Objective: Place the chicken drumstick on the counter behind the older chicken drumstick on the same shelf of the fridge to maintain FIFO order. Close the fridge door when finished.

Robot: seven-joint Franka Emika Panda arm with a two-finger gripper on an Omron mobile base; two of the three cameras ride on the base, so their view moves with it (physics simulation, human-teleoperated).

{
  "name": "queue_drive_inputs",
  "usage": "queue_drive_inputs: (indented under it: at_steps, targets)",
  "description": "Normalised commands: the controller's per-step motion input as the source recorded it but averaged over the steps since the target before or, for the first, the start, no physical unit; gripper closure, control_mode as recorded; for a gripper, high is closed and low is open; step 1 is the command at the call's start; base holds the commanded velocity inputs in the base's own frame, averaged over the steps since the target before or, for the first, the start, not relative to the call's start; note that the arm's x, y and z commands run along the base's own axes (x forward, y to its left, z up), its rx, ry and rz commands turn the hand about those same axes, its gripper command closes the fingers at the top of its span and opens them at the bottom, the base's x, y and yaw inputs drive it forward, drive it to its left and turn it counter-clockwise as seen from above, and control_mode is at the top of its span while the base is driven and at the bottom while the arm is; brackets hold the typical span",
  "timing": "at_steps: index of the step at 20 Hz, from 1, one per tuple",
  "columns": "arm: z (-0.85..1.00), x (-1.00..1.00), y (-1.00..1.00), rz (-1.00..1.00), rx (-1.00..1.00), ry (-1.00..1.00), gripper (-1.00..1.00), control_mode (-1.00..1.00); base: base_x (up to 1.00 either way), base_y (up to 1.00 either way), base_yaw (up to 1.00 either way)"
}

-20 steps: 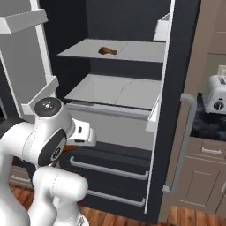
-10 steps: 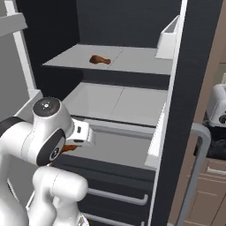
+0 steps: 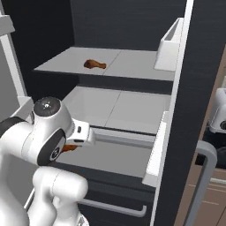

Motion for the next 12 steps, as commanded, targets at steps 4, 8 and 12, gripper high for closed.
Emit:
queue_drive_inputs:
  at_steps: [4, 8, 12]
  targets:
    - [0.94, 0.58, 0.00, 0.08, -0.01, -0.26, 1.00, -1.00, 0.00, 0.00, 0.00]
    - [1.00, 0.65, 0.00, 0.06, -0.02, -0.35, 1.00, -1.00, 0.00, 0.00, 0.00]
    - [0.89, 0.81, 0.05, 0.02, 0.00, -0.29, 1.00, -1.00, 0.00, 0.00, 0.00]
